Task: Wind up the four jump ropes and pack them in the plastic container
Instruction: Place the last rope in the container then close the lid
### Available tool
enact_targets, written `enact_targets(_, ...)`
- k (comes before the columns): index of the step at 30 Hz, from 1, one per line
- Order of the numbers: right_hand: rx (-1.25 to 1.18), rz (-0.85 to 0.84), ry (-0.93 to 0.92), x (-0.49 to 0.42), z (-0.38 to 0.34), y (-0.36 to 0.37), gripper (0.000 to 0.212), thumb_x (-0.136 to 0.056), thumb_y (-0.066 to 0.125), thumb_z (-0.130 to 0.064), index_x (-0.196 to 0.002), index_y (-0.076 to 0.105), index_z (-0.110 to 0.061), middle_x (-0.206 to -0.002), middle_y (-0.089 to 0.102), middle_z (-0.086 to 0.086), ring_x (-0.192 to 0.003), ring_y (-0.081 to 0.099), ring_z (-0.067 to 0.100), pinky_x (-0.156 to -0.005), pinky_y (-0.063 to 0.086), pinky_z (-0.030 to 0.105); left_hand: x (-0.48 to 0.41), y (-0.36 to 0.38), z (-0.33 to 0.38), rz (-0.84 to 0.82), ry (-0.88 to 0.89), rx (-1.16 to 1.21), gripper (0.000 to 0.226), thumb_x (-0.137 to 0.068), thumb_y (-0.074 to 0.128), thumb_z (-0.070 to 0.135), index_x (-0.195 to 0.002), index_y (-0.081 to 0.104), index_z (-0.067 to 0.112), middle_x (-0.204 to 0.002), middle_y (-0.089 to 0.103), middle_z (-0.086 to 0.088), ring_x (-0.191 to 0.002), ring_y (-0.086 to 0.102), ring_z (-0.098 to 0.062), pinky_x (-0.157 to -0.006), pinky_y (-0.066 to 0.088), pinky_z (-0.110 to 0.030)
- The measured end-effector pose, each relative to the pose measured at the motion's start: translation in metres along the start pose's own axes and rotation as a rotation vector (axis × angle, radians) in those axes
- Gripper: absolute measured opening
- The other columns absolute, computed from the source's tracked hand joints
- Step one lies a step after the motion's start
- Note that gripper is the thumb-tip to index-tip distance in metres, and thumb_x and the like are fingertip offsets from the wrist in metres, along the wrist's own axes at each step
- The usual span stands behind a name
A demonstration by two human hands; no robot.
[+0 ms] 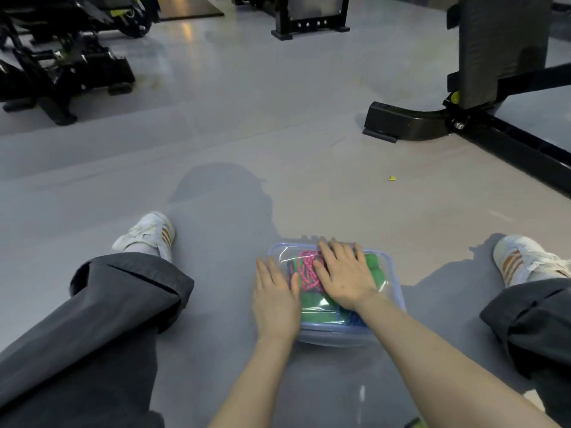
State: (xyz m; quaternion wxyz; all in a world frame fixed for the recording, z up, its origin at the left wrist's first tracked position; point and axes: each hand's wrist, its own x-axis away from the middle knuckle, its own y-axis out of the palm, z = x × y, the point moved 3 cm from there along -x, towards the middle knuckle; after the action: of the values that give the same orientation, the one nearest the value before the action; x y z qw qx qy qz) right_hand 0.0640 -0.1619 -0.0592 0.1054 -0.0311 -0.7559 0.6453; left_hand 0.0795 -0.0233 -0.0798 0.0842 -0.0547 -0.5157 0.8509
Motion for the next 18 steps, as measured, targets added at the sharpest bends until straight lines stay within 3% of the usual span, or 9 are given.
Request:
enact_targets(3, 0.015, 0.043, 0.005, -0.001, -0.003, 0.003, 0.088, -0.074, -0.012, -0.052, -0.146, 0.021, -0.016, -0.149, 0.029, 0.008, -0.141, 0.019, 0.022, -0.116, 0.005, 0.044, -0.007, 0.001, 0.015, -0.165, -0.137, 0.085, 0.056, -0.085, 0.040, 0.031, -0.106, 0.061, -0.017, -0.095, 0.065, -0.032, -0.077, 0.067, -0.042, -0.062, 0.056, -0.041)
enact_targets(6, 0.018, 0.056, 0.016, -0.003, -0.002, 0.005, 0.087, -0.074, -0.011, -0.052, -0.144, 0.025, -0.015, -0.144, 0.035, 0.010, -0.139, 0.023, 0.024, -0.115, 0.006, 0.044, -0.013, -0.005, 0.026, -0.042, -0.189, 0.114, 0.042, -0.079, 0.059, 0.018, -0.101, 0.061, -0.018, -0.075, 0.062, -0.027, -0.060, 0.062, -0.040, -0.054, 0.053, -0.035)
enact_targets(8, 0.022, 0.061, 0.019, -0.004, -0.001, 0.005, 0.086, -0.074, -0.010, -0.052, -0.143, 0.028, -0.016, -0.139, 0.039, 0.008, -0.134, 0.028, 0.024, -0.113, 0.009, 0.043, -0.013, -0.008, 0.026, 0.033, -0.190, 0.110, 0.035, -0.076, 0.066, 0.013, -0.098, 0.061, -0.014, -0.071, 0.060, -0.024, -0.058, 0.060, -0.039, -0.052, 0.051, -0.035)
enact_targets(12, 0.002, 0.100, 0.040, -0.009, -0.001, 0.001, 0.080, -0.072, -0.001, -0.052, -0.126, 0.045, -0.014, -0.117, 0.051, 0.008, -0.114, 0.042, 0.027, -0.106, 0.022, 0.040, -0.014, -0.006, 0.024, 0.079, -0.192, 0.071, 0.035, -0.078, 0.034, 0.025, -0.080, 0.058, -0.001, -0.065, 0.055, -0.018, -0.053, 0.057, -0.034, -0.045, 0.045, -0.030)
enact_targets(15, -0.008, 0.100, 0.052, -0.015, -0.002, 0.000, 0.075, -0.069, 0.000, -0.052, -0.114, 0.047, -0.015, -0.112, 0.052, 0.006, -0.109, 0.043, 0.025, -0.101, 0.024, 0.040, -0.014, -0.006, 0.023, 0.140, -0.236, 0.080, 0.042, -0.078, 0.030, 0.027, -0.086, 0.060, -0.002, -0.069, 0.056, -0.019, -0.058, 0.058, -0.035, -0.046, 0.047, -0.033)
enact_targets(18, -0.038, 0.085, 0.063, -0.019, 0.000, 0.001, 0.070, -0.068, 0.001, -0.053, -0.108, 0.047, -0.016, -0.108, 0.053, 0.004, -0.106, 0.044, 0.023, -0.098, 0.024, 0.040, -0.014, 0.000, 0.021, 0.095, -0.258, 0.098, 0.048, -0.080, 0.028, 0.028, -0.093, 0.061, -0.004, -0.074, 0.058, -0.019, -0.063, 0.059, -0.036, -0.050, 0.048, -0.035)
